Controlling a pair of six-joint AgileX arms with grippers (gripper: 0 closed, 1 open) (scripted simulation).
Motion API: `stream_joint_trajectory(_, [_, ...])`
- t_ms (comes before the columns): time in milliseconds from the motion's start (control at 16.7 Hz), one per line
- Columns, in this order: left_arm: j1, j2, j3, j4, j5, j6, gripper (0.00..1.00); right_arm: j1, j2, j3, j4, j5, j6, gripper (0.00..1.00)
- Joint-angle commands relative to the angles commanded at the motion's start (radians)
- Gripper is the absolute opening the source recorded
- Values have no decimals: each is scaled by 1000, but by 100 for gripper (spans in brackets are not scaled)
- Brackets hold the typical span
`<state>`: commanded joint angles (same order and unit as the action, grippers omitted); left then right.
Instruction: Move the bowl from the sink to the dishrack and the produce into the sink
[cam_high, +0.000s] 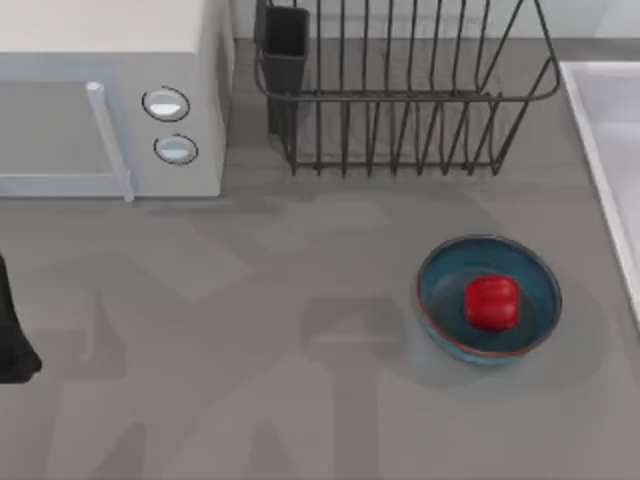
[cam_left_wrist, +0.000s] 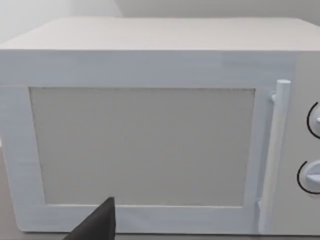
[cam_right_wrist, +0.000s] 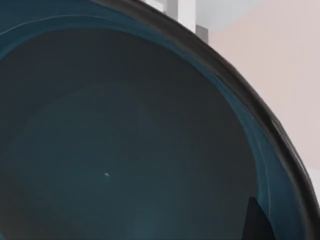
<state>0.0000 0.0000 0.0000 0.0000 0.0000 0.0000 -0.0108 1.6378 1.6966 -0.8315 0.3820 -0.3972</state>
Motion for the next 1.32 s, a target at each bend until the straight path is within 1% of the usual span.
stream_joint_trajectory(240, [0, 0, 0, 0, 0, 0, 100, 374, 15, 1, 394, 198, 179, 0])
stream_joint_trajectory(360, [0, 0, 0, 0, 0, 0, 100, 538, 22, -9, 561, 284, 261, 0])
stream_joint_trajectory(480, [0, 0, 0, 0, 0, 0, 100, 668, 26, -22, 690, 355, 332, 0])
stream_joint_trajectory(600, [0, 0, 0, 0, 0, 0, 100, 755, 27, -35, 776, 408, 386, 0])
stream_joint_trajectory(780, [0, 0, 0, 0, 0, 0, 100, 806, 27, -42, 826, 440, 420, 0])
stream_joint_trajectory(1080, [0, 0, 0, 0, 0, 0, 100, 802, 25, -42, 826, 435, 421, 0])
stream_joint_trajectory(1200, [0, 0, 0, 0, 0, 0, 100, 794, 52, -56, 861, 428, 421, 0])
stream_joint_trajectory(1320, [0, 0, 0, 0, 0, 0, 100, 779, 104, -88, 939, 413, 420, 0])
